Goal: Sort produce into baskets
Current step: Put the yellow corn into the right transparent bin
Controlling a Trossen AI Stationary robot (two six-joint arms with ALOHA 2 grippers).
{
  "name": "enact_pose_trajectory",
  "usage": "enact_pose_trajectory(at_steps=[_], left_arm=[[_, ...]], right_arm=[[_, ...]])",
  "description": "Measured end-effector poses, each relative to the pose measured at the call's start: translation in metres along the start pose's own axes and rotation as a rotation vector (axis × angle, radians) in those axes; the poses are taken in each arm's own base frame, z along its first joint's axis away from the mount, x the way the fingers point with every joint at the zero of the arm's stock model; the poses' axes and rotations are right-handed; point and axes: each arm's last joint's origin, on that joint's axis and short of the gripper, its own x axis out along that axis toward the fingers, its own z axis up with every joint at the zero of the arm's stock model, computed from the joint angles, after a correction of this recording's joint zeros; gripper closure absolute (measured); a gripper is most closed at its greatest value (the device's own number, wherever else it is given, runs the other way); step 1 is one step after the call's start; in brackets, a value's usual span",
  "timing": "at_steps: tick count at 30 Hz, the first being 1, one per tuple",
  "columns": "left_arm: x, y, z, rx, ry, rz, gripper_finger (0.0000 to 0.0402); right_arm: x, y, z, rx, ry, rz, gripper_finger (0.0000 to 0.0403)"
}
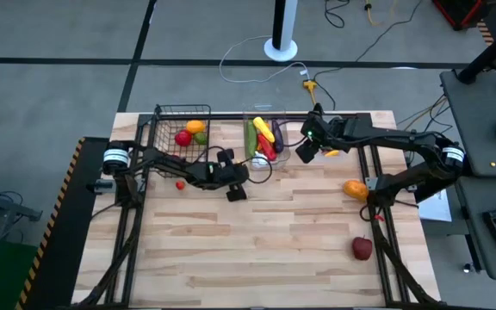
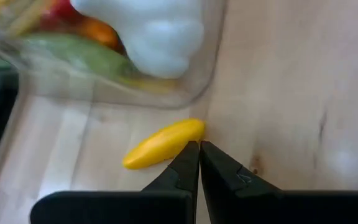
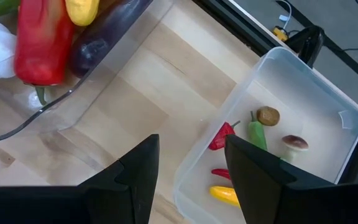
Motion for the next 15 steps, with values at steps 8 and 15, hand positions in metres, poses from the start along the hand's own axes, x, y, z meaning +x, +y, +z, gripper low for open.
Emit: enact_pose_trajectory(at_steps=[8, 15], left_arm=[[0.006, 0.011, 0.003, -0.034, -0.025, 0.067, 0.0401], [0.013, 0.02, 0.0, -0.056, -0.005, 0.085, 0.0401]], right_arm=[[-0.001, 0.003, -0.001, 0.001, -0.002, 0.007, 0.0227], [-0.001, 0.004, -0.001, -0.001, -0.005, 0.009, 0.0227]])
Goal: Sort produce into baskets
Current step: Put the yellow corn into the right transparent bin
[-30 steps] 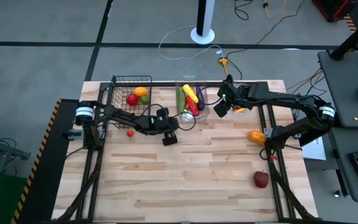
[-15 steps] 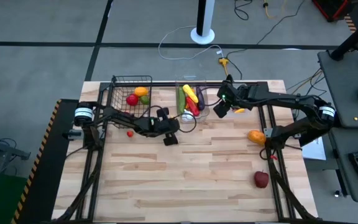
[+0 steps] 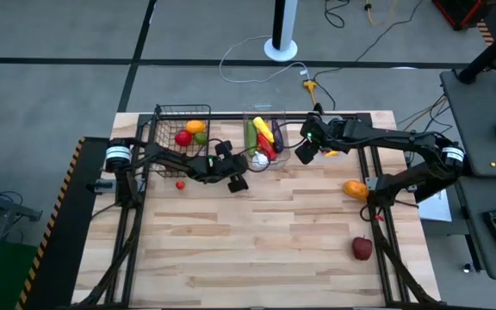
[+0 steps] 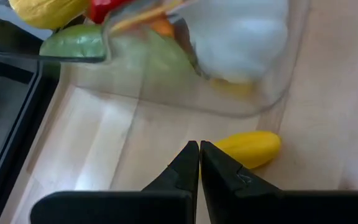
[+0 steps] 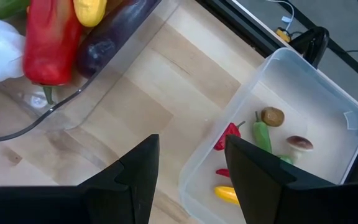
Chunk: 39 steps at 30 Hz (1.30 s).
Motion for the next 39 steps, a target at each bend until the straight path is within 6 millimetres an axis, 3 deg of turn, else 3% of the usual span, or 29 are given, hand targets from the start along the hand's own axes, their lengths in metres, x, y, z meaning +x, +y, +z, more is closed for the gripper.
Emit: enact_pose_trajectory(at_steps=[12, 27, 35, 39], left_arm=[[0.006, -0.008, -0.002, 0.034, 0.012, -0.025, 0.0401], [-0.046, -0.036, -0.004, 0.113, 0.063, -0.233, 0.0401], [-0.083, -0.036, 0.005, 0.167, -0.01, -0.365, 0.0401], [-0.085, -0.032, 0.007, 0.029, -0.002, -0.358, 0.0384]], right_arm=[[0.0, 0.0, 0.0, -0.001, 0.0, 0.0, 0.0227], [-0.001, 0.002, -0.001, -0.01, 0.0, 0.008, 0.0227], [-0.003, 0.008, -0.003, -0.026, 0.008, 0.043, 0.0227], [-0.004, 0.011, -0.004, -0.013, 0.013, 0.064, 0.0227]])
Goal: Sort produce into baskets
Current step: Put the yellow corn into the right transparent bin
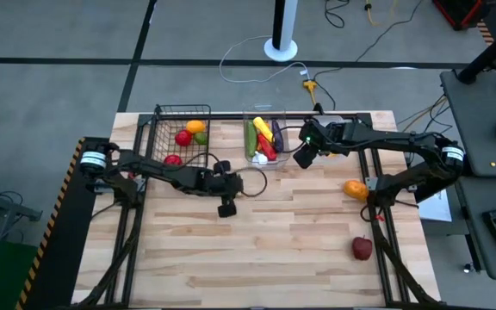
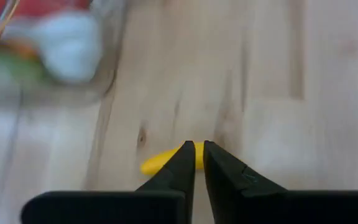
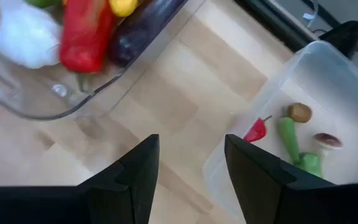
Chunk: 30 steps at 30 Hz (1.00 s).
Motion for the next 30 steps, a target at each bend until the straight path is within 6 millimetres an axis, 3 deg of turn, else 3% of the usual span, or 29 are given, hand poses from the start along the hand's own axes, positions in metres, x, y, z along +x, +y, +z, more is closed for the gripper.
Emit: enact_pose_trajectory(at_steps=[7, 9, 12, 17, 24, 30], left_arm=[[0.001, 0.004, -0.004, -0.838, 0.056, 0.006, 0.0322], [-0.001, 0.0, 0.002, -0.944, 0.066, -0.046, 0.0307], [-0.004, -0.003, 0.012, -0.965, 0.048, -0.034, 0.0289], [-0.002, -0.001, 0.018, -1.068, 0.03, 0.152, 0.0264], [0.017, -0.007, 0.036, -1.075, 0.07, 0.214, 0.0237], [0.032, -0.013, 0.05, -1.002, 0.242, 0.341, 0.0235]], right_arm=[[-0.002, 0.007, -0.003, -0.024, 0.01, 0.041, 0.0227], [-0.002, 0.006, -0.002, -0.033, 0.009, 0.041, 0.0227], [-0.003, 0.007, -0.002, -0.046, 0.006, 0.044, 0.0227], [-0.003, 0.009, -0.002, -0.081, 0.016, 0.075, 0.0227], [-0.004, 0.01, -0.003, -0.146, 0.019, 0.095, 0.0227], [-0.004, 0.01, -0.003, -0.161, 0.017, 0.093, 0.0227]])
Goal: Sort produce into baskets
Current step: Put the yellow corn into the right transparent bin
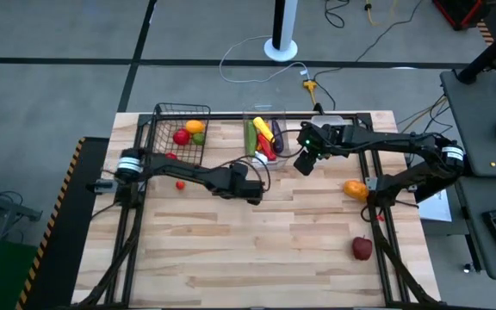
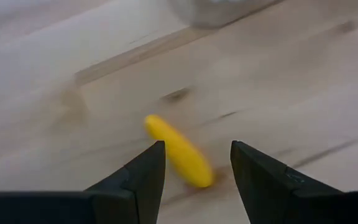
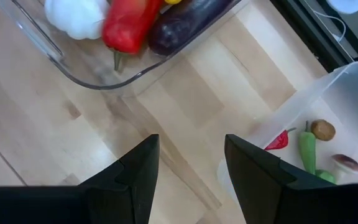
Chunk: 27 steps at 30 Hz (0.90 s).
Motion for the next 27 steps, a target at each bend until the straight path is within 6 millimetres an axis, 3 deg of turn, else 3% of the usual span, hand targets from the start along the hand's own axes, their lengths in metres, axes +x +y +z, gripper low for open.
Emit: enact_pose_trajectory(at_steps=[7, 11, 18, 22, 27], left_arm=[[0.022, -0.017, -0.005, 0.085, 0.074, 0.206, 0.0235], [0.035, -0.026, -0.008, 0.105, 0.084, 0.23, 0.0235], [0.039, -0.027, -0.011, 0.137, 0.09, 0.241, 0.0241], [0.036, -0.029, -0.015, 0.192, 0.094, 0.234, 0.0275], [0.034, -0.029, -0.018, 0.263, 0.113, 0.234, 0.036]], right_arm=[[0.0, 0.0, 0.0, -0.011, -0.001, -0.001, 0.0227], [0.0, 0.0, 0.0, -0.011, 0.0, -0.001, 0.0227], [0.0, 0.0, 0.0, -0.01, -0.001, -0.001, 0.0227], [0.0, 0.0, 0.0, -0.01, 0.0, 0.0, 0.0227], [0.0, 0.0, 0.0, -0.009, -0.001, -0.001, 0.0227]])
